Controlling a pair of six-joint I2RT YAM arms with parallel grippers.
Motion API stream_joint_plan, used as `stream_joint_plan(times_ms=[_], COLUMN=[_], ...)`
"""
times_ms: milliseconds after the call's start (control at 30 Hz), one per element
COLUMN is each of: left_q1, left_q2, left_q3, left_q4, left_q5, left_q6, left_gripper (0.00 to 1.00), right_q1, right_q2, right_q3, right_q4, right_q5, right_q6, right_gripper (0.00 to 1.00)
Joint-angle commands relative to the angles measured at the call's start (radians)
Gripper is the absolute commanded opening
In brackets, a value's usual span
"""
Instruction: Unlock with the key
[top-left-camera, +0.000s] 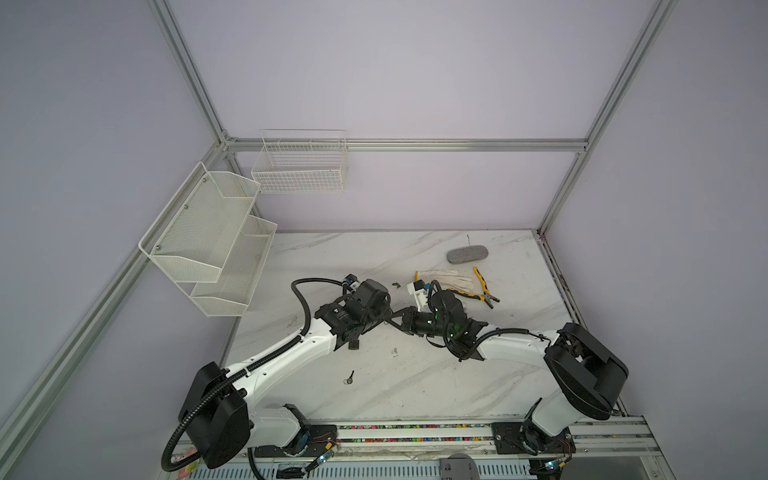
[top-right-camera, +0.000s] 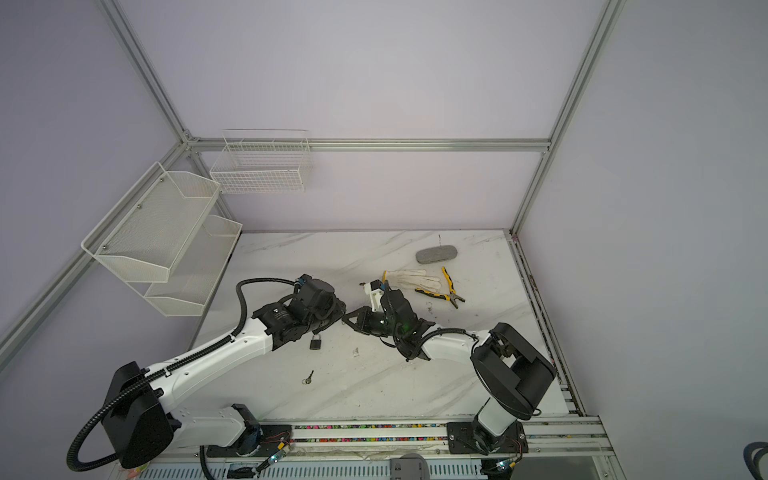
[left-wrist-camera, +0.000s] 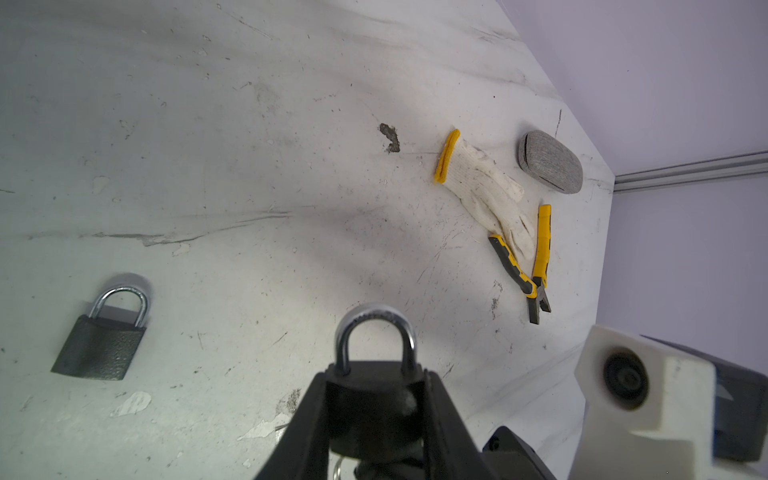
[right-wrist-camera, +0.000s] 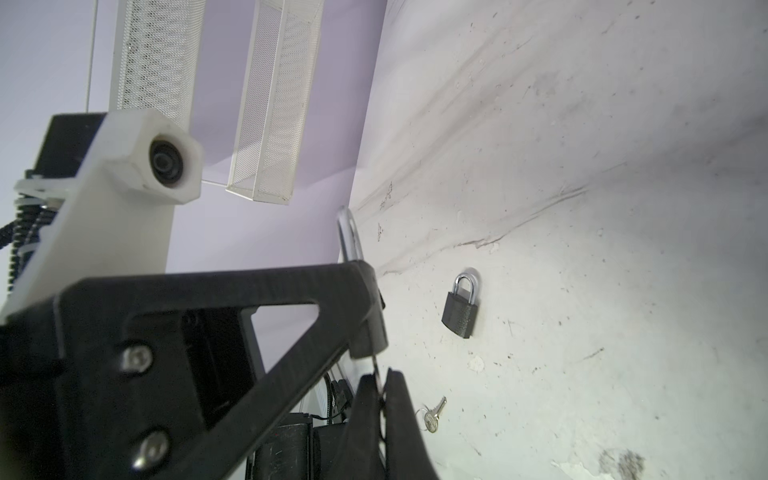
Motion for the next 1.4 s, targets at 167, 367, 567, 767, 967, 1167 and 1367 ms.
stream_joint_plan(times_ms=[167, 367, 567, 767, 967, 1167, 1367], left_q1=[0.000, 0.016, 0.018, 0.019, 0.019, 0.018, 0.019], left_q2=[-0.024, -0.032, -0.032, -0.043, -0.042, -0.038, -0.037], left_q3=[-0.039, -0.024, -0.018, -0.020, -0.023, -0.020, -0.022], left_q4=[-0.025, -0.008, 0.004, 0.006, 0.018, 0.025, 0.026], left_q5=[0.017, -0.044, -0.044, -0.060, -0.063, -0.062, -0.063], left_q6=[0.020, 0.013, 0.001, -0.015, -0.026, -0.029, -0.031], left_gripper=[0.00, 0.00, 0.00, 0.00, 0.00, 0.00, 0.00], right_q1=[0.001, 0.001, 0.001, 0.007, 0.022, 0.030, 0.034], right_q2=[-0.026, -0.078, -0.086, -0.047, -0.014, 0.003, 0.024], right_q3=[0.066, -0.001, -0.027, -0.029, -0.041, -0.042, -0.048], right_q4=[0.034, 0.026, 0.045, 0.071, 0.098, 0.098, 0.139], right_q5=[0.060, 0.069, 0.067, 0.051, 0.056, 0.066, 0.052], right_q6=[-0.059, -0.072, -0.050, -0.040, -0.023, -0.030, -0.012], right_gripper=[0.00, 0.20, 0.21, 0.20, 0.19, 0.17, 0.09])
